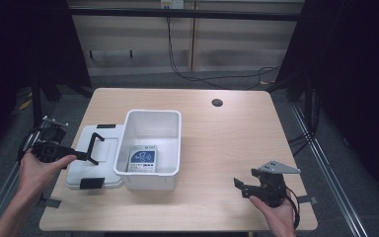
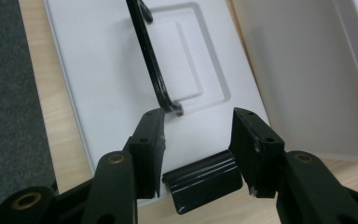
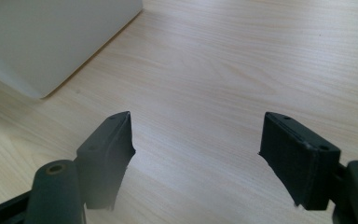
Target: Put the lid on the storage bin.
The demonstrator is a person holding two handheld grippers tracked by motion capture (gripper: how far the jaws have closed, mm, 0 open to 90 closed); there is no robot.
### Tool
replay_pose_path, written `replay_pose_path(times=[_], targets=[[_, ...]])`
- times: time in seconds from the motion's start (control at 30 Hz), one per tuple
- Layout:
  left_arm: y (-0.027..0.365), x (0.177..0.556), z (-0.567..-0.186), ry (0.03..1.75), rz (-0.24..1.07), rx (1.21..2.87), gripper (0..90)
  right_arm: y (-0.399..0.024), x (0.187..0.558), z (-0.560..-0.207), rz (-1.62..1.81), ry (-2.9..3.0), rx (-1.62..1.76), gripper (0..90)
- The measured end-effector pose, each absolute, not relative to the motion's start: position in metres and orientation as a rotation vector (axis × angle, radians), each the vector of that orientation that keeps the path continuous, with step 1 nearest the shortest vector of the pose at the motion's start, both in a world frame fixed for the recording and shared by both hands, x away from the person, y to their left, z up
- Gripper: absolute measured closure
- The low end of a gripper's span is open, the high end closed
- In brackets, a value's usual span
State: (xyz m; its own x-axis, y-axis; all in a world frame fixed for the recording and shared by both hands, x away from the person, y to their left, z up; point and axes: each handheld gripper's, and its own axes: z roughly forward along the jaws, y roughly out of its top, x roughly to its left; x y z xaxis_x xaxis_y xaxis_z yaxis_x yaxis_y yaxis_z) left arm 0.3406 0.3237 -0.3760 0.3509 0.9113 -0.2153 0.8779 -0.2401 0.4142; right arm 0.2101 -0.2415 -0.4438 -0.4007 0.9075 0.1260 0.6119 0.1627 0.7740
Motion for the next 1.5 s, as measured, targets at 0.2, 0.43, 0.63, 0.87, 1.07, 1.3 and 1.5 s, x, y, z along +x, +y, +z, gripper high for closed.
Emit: replay_pose_path(times=[0.2,0.43,0.63,0.87,1.07,1.3,1.5], targets=[[0.328,0.354,-0.373,1.606,0.072,2.140,55.9,-0.242,0.210,-0.444,1.104,2.082,1.443,25.2],[0.325,0.369,-0.375,1.682,0.062,2.157,57.6,-0.240,0.211,-0.444,1.090,2.095,1.436,25.3],[0.321,0.377,-0.378,1.716,0.052,2.161,58.6,-0.238,0.212,-0.445,1.080,2.112,1.425,25.5],[0.313,0.393,-0.383,1.753,0.045,2.193,60.3,-0.238,0.214,-0.445,1.074,2.119,1.437,25.6],[0.305,0.400,-0.389,1.769,0.040,2.231,60.4,-0.237,0.214,-0.446,1.069,2.135,1.428,25.8],[0.306,0.412,-0.393,1.817,0.013,2.244,61.0,-0.237,0.214,-0.446,1.067,2.141,1.438,25.8],[0.304,0.420,-0.397,1.859,0.011,2.234,62.3,-0.238,0.214,-0.447,1.063,2.143,1.447,26.0]])
